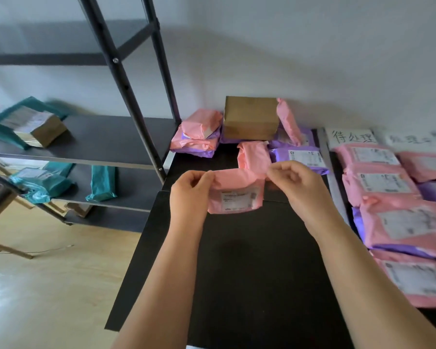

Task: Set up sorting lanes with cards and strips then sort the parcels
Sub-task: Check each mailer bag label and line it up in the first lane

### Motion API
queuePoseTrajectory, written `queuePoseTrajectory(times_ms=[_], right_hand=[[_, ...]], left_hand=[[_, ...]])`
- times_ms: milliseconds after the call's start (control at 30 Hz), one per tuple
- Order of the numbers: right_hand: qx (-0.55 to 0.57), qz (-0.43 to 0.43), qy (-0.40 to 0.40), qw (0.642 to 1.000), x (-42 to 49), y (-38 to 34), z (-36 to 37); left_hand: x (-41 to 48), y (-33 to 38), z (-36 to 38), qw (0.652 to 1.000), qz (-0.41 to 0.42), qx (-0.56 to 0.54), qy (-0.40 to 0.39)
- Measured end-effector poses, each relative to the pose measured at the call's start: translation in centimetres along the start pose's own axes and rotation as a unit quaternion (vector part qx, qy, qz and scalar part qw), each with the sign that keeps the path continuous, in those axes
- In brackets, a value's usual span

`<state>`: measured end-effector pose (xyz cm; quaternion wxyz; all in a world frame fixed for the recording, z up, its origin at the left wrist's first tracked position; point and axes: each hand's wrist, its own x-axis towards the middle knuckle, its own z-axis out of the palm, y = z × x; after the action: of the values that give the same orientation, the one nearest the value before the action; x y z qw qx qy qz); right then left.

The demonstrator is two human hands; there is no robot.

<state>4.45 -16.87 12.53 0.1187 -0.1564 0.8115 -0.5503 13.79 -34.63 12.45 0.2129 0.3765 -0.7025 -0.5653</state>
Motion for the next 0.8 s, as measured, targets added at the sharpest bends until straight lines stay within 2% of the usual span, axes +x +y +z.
queuePoseTrajectory(times_ms=[133,267,433,567,800], right_hand=[[-0.059,-0.078,-0.024,0.995,-2.1,-1.9,-2.4],[-0.081,-0.135,0.037,0.987,-3.2,-3.0,-3.7],[-0.016,-0.125,0.117,0.985,-4.4,-3.8,-5.3],[0.098,-0.111,0.16,0.976,-5.0,-4.1,-6.4],[0.165,-0.065,0.138,0.974,-6.2,-4.4,-7.4]], left_hand=[[-1.8,2.9,0.1,0.999,0.008,-0.049,0.0],[-3.6,5.0,0.8,0.997,0.0,-0.078,-0.024],[-6.1,5.9,0.7,0.985,0.04,-0.112,-0.124],[-7.5,5.6,0.7,0.972,0.049,-0.067,-0.218],[-8.7,5.6,0.8,0.971,0.039,-0.118,-0.203]])
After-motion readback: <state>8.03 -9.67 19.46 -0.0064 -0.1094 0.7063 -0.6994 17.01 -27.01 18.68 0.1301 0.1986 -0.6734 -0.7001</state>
